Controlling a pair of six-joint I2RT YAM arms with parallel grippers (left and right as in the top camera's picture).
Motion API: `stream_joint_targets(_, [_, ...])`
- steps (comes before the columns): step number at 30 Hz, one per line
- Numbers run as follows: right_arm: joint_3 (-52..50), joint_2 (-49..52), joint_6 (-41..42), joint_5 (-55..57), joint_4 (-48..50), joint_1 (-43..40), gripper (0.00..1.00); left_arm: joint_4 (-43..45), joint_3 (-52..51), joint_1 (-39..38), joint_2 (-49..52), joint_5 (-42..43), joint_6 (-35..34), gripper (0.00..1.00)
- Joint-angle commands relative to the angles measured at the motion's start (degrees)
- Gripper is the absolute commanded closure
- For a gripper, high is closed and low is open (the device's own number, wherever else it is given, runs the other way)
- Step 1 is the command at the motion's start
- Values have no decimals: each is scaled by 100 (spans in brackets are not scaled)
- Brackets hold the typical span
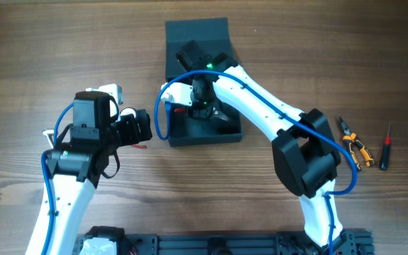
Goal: Pack container
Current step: 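Carry the shears into the green box and release them, then move the right gripper back over the orange needle-nose pliers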
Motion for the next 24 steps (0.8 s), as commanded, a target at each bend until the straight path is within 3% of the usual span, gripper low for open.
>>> stream_joint_targets(1, [15, 17, -7, -157, 116, -9, 64, -2, 144, -28, -4, 92, -94, 0])
stream_joint_targets(5, [15, 17, 4, -162, 87, -9, 40, -4, 144, -28, -4, 94, -94, 0])
stream_joint_targets(12, [157, -46, 732, -157, 42, -9, 36, -2, 144, -28, -4, 92, -94, 0])
stream_joint_targets(15, [566, -328, 1539, -85, -4, -31, 29, -2, 144, -28, -4, 92, -94, 0])
stream_joint_targets(17, [927, -599, 2216, 122, -131, -98, 15, -2, 144, -28, -4, 92, -94, 0])
stream_joint_targets(21, [1622, -1231, 3250, 874, -568, -439, 12, -2, 144, -28, -4, 92, -92, 0])
stream_joint_targets(24, [1961, -1836, 4400, 1655, -1176, -1051, 4, -4, 144, -28, -4, 92, -92, 0])
